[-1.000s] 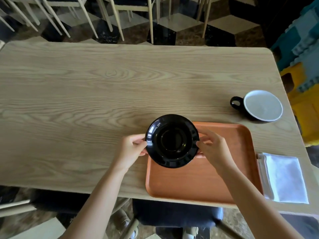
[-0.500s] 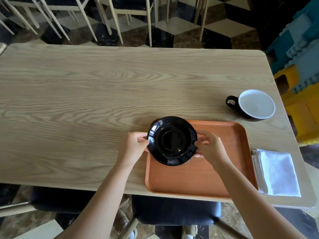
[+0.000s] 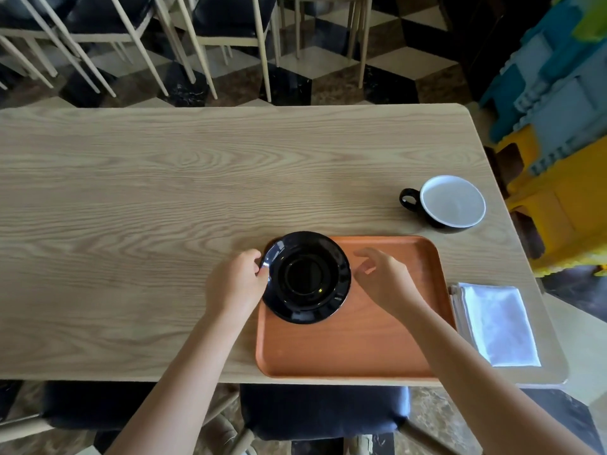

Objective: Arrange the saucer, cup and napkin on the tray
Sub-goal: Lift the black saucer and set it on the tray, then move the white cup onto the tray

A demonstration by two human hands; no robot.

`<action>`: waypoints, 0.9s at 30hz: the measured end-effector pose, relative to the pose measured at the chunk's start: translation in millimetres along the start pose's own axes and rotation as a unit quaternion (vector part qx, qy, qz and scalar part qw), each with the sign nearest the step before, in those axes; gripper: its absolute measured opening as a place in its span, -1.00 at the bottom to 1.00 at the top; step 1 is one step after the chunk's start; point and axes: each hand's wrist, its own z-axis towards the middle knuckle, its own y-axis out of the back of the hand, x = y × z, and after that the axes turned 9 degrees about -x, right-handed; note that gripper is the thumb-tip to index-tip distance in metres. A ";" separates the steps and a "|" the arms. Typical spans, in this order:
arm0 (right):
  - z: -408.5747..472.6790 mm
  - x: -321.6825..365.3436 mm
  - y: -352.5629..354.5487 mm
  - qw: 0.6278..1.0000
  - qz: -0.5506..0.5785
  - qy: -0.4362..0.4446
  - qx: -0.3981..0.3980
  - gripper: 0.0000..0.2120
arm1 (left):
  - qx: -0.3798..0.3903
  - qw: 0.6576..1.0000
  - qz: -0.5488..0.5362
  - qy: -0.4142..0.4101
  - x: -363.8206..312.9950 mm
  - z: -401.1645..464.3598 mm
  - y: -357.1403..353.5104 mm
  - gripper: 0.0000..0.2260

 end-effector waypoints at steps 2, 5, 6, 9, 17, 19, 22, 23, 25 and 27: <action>0.0 1.3 14.1 0.999 -0.019 0.032 -0.009 -0.68 | -0.031 0.998 -0.010 -0.058 -22.0 -2.0 0.3 -0.83; -0.2 1.9 37.0 0.993 -0.077 0.079 -0.046 -0.71 | -0.017 0.985 -0.064 -0.159 -65.7 -3.4 -5.6 -0.74; 0.1 0.3 45.1 0.987 -0.113 0.093 -0.070 -0.70 | -0.016 0.976 -0.067 -0.205 -81.5 -2.7 -8.5 -0.72; 7.0 -11.0 75.1 0.957 -0.227 0.120 -0.138 -0.64 | -0.010 0.936 -0.046 -0.349 -130.8 7.4 -21.2 -0.60; 48.3 -65.1 139.1 0.931 -0.330 0.087 -0.130 -0.38 | 0.004 0.890 0.056 -0.452 -217.9 46.9 -67.2 -0.41; 56.8 -71.0 140.9 0.930 -0.333 0.100 -0.117 -0.38 | 0.011 0.885 0.078 -0.458 -222.8 50.9 -78.7 -0.41; 63.4 -78.7 138.6 0.933 -0.325 0.119 -0.101 -0.42 | 0.024 0.888 0.094 -0.450 -222.6 53.8 -93.0 -0.43; 63.8 -81.1 137.1 0.935 -0.319 0.122 -0.093 -0.44 | 0.029 0.890 0.095 -0.446 -221.5 54.0 -96.5 -0.45; 64.1 -85.3 133.9 0.942 -0.301 0.126 -0.078 -0.49 | 0.034 0.893 0.087 -0.440 -219.3 53.3 -102.2 -0.50; 65.1 -88.1 132.2 0.947 -0.283 0.133 -0.077 -0.56 | 0.030 0.901 0.059 -0.429 -218.4 51.3 -106.4 -0.55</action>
